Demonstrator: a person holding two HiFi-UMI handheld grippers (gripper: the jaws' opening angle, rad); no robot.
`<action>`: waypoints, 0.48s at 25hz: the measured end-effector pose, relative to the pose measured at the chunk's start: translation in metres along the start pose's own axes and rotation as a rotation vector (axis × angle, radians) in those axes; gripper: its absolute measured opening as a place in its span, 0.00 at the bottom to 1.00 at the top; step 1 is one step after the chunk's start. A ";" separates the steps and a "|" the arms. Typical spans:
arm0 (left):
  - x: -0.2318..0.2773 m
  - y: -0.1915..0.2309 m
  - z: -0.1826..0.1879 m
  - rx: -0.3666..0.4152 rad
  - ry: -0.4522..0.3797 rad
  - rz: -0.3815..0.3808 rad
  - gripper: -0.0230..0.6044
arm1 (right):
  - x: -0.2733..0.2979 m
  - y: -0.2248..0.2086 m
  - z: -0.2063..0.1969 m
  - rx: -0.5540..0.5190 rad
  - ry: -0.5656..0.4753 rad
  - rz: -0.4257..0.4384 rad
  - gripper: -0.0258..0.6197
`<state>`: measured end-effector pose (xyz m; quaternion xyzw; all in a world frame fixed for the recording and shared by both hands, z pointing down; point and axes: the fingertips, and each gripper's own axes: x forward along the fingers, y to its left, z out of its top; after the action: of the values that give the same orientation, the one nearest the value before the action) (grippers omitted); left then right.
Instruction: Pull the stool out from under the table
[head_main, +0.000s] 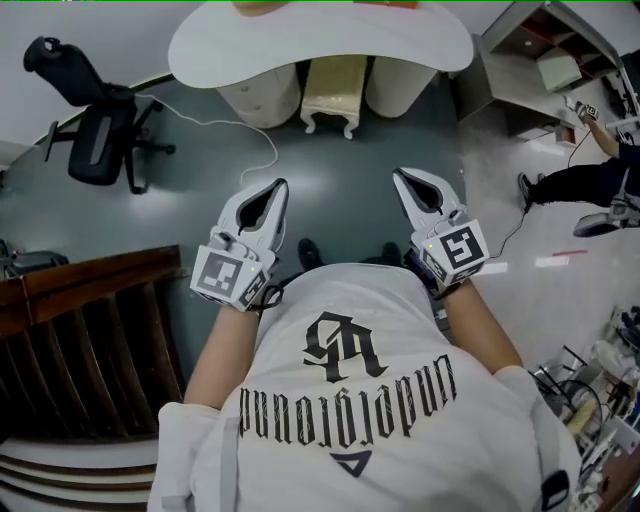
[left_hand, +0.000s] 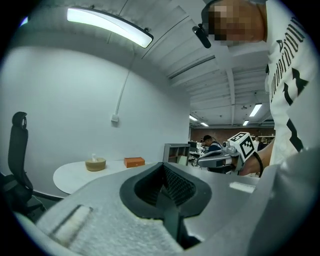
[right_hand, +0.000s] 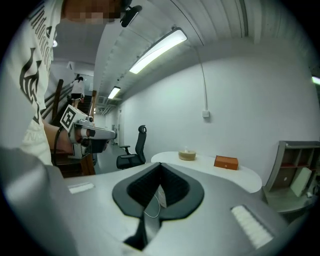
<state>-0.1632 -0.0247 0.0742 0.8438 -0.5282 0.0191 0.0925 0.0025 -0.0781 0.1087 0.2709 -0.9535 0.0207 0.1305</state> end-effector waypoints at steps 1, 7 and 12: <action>-0.003 0.008 -0.002 0.004 0.005 -0.026 0.05 | 0.006 0.006 0.000 0.010 0.002 -0.021 0.04; -0.009 0.053 -0.013 0.018 0.035 -0.070 0.05 | 0.033 0.026 0.002 0.024 0.023 -0.091 0.04; 0.002 0.068 -0.024 0.005 0.042 -0.102 0.05 | 0.040 0.023 -0.002 0.024 0.032 -0.118 0.04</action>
<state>-0.2210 -0.0514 0.1071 0.8693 -0.4825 0.0332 0.1022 -0.0419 -0.0786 0.1222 0.3276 -0.9334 0.0289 0.1436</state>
